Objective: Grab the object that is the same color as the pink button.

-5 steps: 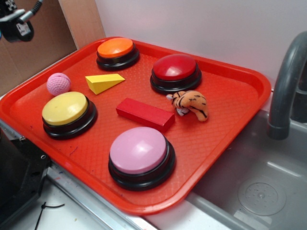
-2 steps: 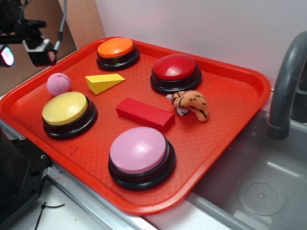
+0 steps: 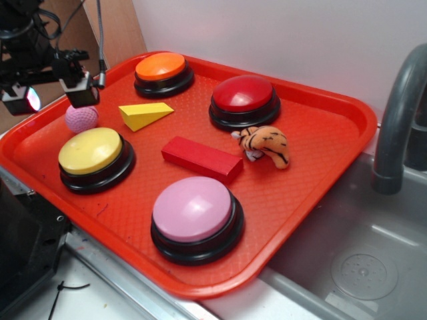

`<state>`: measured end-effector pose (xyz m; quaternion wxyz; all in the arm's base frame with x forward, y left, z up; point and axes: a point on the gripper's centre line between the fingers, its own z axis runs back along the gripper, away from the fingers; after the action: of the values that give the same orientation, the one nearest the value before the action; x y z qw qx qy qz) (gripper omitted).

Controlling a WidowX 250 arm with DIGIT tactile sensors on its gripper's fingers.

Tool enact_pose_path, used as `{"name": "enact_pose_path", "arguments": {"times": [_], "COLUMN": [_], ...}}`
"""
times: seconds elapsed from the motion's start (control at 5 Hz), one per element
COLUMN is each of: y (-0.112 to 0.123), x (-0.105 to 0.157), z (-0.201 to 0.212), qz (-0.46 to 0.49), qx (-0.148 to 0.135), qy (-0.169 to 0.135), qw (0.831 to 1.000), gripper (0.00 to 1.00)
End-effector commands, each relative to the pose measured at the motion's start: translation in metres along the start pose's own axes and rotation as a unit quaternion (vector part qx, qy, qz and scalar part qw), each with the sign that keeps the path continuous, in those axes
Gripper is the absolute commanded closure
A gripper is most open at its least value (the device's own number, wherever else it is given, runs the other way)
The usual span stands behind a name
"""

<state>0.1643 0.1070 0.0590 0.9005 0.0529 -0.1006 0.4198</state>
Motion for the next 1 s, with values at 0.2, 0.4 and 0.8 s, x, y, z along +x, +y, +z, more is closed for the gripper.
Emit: {"name": "enact_pose_path", "arguments": {"times": [0.2, 0.4, 0.8], "y": [-0.012, -0.011, -0.006], "x": [0.019, 0.021, 0.023], "z": [-0.037, -0.045, -0.045], "qz": [-0.024, -0.026, -0.036], "qx": [-0.039, -0.055, -0.076], "qy": [-0.011, 0.000, 0.013], "qw": [0.999, 0.998, 0.996], "gripper": [0.00, 0.00, 1.00]}}
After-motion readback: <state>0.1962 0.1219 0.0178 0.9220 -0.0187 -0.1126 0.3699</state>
